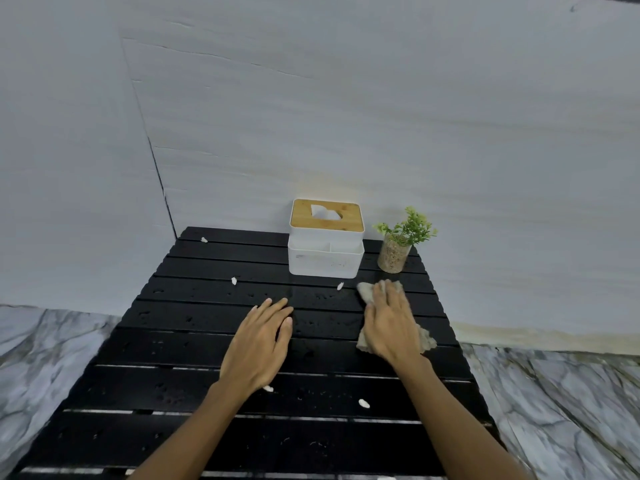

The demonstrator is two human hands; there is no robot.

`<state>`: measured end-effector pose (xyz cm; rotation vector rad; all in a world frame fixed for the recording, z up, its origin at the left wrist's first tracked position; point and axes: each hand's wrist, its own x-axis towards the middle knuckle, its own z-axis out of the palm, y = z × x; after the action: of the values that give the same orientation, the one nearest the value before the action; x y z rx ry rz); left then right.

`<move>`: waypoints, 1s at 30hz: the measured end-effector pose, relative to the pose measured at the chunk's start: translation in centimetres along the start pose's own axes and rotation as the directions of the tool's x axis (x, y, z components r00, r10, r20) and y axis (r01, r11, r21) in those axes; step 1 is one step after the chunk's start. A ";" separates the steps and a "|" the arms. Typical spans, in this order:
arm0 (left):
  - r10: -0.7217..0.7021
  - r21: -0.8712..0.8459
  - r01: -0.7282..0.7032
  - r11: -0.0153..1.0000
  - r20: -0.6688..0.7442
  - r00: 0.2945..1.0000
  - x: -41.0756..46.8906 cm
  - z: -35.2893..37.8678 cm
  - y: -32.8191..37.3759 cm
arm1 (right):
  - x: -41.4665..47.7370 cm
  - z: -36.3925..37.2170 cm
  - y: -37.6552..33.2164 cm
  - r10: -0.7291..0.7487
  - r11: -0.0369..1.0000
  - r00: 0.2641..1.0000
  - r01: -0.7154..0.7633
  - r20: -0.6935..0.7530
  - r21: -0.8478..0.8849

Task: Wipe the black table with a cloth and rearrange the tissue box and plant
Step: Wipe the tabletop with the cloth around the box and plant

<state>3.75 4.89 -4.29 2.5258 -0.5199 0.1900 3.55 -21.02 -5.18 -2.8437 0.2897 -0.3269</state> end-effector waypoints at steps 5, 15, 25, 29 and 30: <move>-0.031 0.027 0.031 0.999 -0.019 0.999 -0.1 0.0 -0.1 | 1.9 0.7 -2.3 0.140 0.989 0.989 -0.138 0.041 -0.051; -0.008 0.004 0.009 1.000 -0.050 0.999 -0.1 -0.2 -0.8 | -2.9 -0.1 -5.5 -0.431 0.884 0.893 0.389 0.129 0.259; 0.019 0.180 -0.023 0.983 0.022 1.000 -1.3 -1.5 -3.1 | 0.0 1.9 -5.4 0.024 1.000 0.999 -0.023 0.030 -0.011; 0.001 0.188 0.001 0.982 -0.008 1.000 -1.4 -2.1 -3.6 | 1.0 3.0 -10.0 -0.062 0.998 0.992 0.062 0.111 0.003; -0.001 0.184 0.004 0.983 -0.015 1.000 -1.4 -2.2 -3.7 | 1.0 3.3 -11.0 -0.083 0.997 0.989 0.083 0.118 0.005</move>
<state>3.92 9.37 -4.58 2.7026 -0.5138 0.2669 7.20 -10.03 -5.01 -2.8666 0.1475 -0.1732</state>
